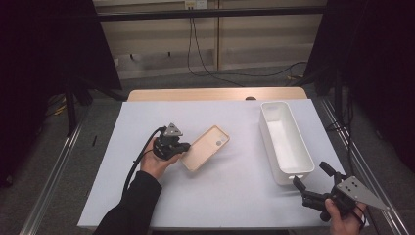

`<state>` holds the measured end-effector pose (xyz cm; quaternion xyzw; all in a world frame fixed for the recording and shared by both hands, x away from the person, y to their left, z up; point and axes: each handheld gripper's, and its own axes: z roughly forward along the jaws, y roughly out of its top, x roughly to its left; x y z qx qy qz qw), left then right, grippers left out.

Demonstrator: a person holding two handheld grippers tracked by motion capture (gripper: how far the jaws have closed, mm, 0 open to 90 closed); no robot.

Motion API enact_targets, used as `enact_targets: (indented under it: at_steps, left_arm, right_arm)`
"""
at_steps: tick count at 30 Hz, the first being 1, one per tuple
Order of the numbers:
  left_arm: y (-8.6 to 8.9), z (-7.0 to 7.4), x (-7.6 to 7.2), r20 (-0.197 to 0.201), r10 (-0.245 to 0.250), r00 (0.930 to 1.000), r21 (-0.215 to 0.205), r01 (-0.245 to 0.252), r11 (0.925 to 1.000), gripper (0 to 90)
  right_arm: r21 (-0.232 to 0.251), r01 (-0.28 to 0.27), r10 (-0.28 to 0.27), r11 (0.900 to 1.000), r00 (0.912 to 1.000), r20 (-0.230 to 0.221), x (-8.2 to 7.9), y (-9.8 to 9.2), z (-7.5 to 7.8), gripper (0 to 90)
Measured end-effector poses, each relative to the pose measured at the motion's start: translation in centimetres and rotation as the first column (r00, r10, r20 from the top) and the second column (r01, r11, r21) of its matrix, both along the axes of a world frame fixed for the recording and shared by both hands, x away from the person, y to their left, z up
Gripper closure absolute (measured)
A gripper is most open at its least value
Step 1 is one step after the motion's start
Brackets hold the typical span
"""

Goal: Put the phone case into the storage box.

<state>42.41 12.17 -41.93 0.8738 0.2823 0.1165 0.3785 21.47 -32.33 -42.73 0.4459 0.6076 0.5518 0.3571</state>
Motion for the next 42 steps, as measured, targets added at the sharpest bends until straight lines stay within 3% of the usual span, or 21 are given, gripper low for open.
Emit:
enact_targets:
  at_steps: [2, 6, 14, 18, 22, 28, 35, 37, 42]
  left_arm:
    - [0.0, 0.1, -0.2, 0.01, 0.004, 0.9999, -0.011, -0.003, 0.9999, 88.2]
    - [0.2, 0.4, -0.8, 0.051, 0.063, 0.9967, -0.051, -0.061, 0.9969, 88.3]
    - [1.1, 0.7, -1.9, 0.081, 0.104, 0.9912, -0.122, -0.094, 0.9881, 88.3]
    - [1.5, 1.1, -2.4, 0.087, 0.127, 0.988, -0.163, -0.112, 0.9803, 88.2]
    - [1.7, 1.5, -3.1, 0.124, 0.148, 0.9811, -0.184, -0.124, 0.975, 88.2]
    - [2.0, 2.1, -4.2, 0.145, 0.154, 0.9773, -0.215, -0.121, 0.9691, 88.2]
    - [2.9, 2.3, -5.3, 0.15, 0.181, 0.9719, -0.249, -0.14, 0.9585, 88.2]
    - [3.1, 2.2, -5.5, 0.16, 0.189, 0.9689, -0.246, -0.146, 0.9583, 88.3]
    - [3.5, 2.2, -6.2, 0.157, 0.191, 0.9689, -0.265, -0.145, 0.9533, 88.2]
  right_arm:
    - [0.0, 0.0, 0.0, 1.0, 1.0, 0.0, 0.0, 0.0, 0.0, 0.0]
    - [0.003, -0.001, 0.001, 1.0, 1.0, 0.004, 0.0, 0.1, 0.1, 0.0]
    - [0.009, 0.002, -0.002, 1.0, 1.0, 0.01, -0.1, 0.1, 0.2, 0.0]
    - [0.01, -0.006, 0.006, 1.0, 0.9999, 0.016, -0.1, 0.4, 0.4, 0.0]
    - [0.003, -0.012, 0.012, 1.0, 0.9998, 0.017, -0.1, 0.5, 0.6, 0.0]
    - [-0.004, -0.038, 0.038, 0.999, 0.9992, 0.006, 0.1, 1.3, 0.7, 0.0]
    - [-0.047, -0.064, 0.063, 0.997, 0.9979, -0.015, 0.6, 3.0, 1.1, 0.0]
    - [-0.052, -0.074, 0.073, 0.996, 0.9971, -0.021, 0.8, 3.5, 1.1, 0.0]
    - [-0.043, -0.112, 0.111, 0.993, 0.9936, -0.024, 1.5, 4.8, 1.5, 0.0]
